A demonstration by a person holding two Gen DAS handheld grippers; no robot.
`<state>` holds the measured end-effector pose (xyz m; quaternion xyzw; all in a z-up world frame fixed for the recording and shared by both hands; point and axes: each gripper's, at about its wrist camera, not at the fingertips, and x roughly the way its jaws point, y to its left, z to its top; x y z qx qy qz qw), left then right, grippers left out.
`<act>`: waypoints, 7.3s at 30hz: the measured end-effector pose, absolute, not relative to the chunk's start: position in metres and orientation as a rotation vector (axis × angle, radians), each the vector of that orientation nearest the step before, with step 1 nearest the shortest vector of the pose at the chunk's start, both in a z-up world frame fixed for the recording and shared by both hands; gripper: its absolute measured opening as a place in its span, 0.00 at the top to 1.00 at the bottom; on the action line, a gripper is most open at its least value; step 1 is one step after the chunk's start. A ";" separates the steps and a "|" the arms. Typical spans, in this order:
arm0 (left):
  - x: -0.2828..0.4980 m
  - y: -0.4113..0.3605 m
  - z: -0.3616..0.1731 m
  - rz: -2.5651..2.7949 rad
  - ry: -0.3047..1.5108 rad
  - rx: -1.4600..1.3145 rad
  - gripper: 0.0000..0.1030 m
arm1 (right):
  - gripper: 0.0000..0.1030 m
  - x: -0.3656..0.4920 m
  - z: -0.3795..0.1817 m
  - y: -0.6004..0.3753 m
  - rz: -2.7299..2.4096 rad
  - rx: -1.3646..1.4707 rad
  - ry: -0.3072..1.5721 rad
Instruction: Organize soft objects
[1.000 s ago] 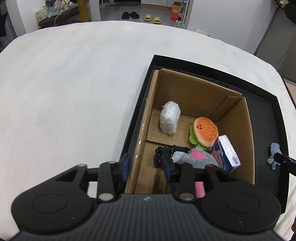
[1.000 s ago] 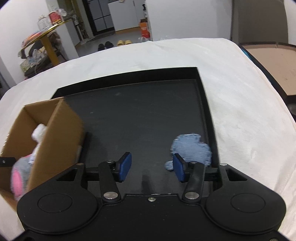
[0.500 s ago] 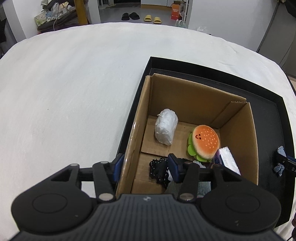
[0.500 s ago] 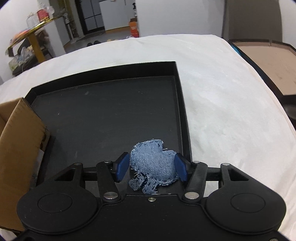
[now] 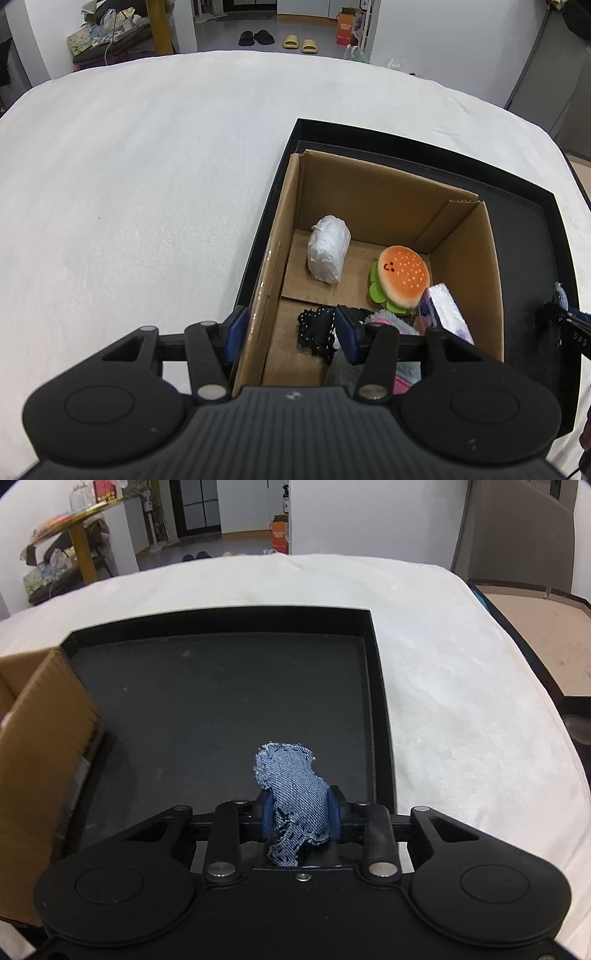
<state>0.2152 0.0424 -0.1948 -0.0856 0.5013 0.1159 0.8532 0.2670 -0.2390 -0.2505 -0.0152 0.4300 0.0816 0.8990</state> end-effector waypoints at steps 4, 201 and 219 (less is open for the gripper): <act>0.213 0.041 -0.196 0.239 1.055 -0.161 0.52 | 0.73 0.259 -0.242 -0.235 0.196 -0.015 0.874; -0.022 0.025 0.026 -0.055 0.816 -0.183 0.02 | 0.00 0.039 -0.031 -0.244 0.442 0.184 0.752; -0.021 0.023 0.027 -0.088 0.828 -0.187 0.02 | 0.00 0.034 -0.027 -0.248 0.418 0.175 0.752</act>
